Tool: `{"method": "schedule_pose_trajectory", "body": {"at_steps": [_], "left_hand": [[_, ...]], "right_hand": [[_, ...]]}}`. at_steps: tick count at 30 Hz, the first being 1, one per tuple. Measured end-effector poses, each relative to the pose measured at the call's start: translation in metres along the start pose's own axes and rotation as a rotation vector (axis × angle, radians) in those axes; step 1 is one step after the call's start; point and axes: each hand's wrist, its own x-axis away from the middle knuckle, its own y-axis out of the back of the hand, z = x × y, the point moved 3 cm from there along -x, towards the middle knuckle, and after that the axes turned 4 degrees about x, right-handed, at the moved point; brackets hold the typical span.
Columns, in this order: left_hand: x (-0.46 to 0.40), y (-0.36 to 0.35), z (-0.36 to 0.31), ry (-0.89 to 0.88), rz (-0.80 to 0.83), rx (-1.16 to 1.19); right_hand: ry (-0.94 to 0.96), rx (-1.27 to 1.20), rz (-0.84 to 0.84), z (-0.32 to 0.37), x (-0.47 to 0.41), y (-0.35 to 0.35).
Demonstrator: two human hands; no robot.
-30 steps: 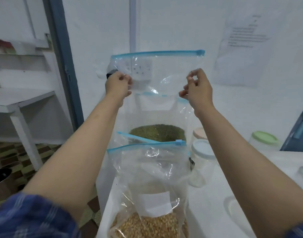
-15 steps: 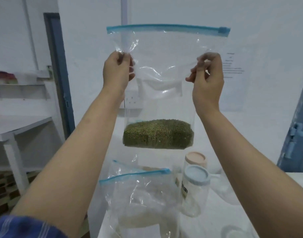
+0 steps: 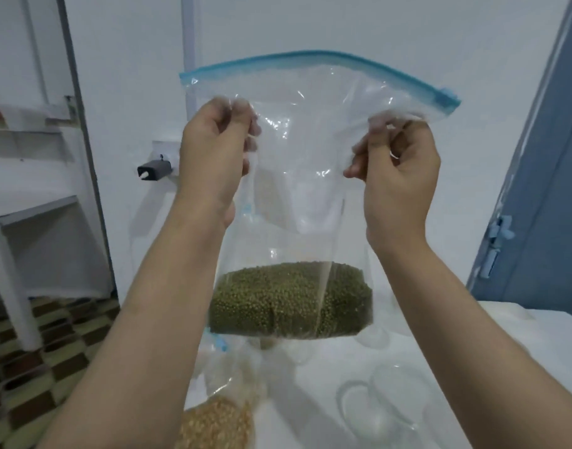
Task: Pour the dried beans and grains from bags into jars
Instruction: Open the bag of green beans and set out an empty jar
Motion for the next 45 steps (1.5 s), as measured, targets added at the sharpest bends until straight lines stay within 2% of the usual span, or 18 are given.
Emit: {"method": "schedule_pose_trajectory", "body": {"at_steps": [3,12,17,22,30,35,40,43,45], "left_hand": [[0.029,-0.008,0.005,0.016,-0.013,-0.054],[0.101,-0.006,0.056,0.172,-0.186,-0.18],[0.137,0.002,0.089,0.239,-0.219,-0.247],[0.161,0.004,0.113,0.293,-0.203,-0.299],[0.172,-0.004,0.122,0.303,-0.211,-0.33],[0.179,-0.001,0.128,0.332,-0.229,-0.379],[0.169,-0.001,0.123,0.335,-0.179,-0.555],[0.169,-0.01,0.115,0.273,-0.178,-0.696],[0.172,-0.012,0.111,0.21,-0.204,-0.772]], "right_hand": [[-0.111,-0.053,0.076,-0.006,0.017,0.025],[-0.388,-0.092,0.234,-0.044,0.075,0.079],[-0.524,-0.032,0.26,-0.071,0.105,0.107],[-0.603,0.065,0.211,-0.09,0.123,0.134],[-0.613,0.125,0.132,-0.096,0.122,0.165],[-0.619,0.194,0.146,-0.094,0.128,0.171],[-0.513,0.369,0.22,-0.085,0.112,0.171],[-0.489,0.344,0.192,-0.08,0.096,0.166],[-0.403,0.307,0.174,-0.075,0.088,0.16]]}}
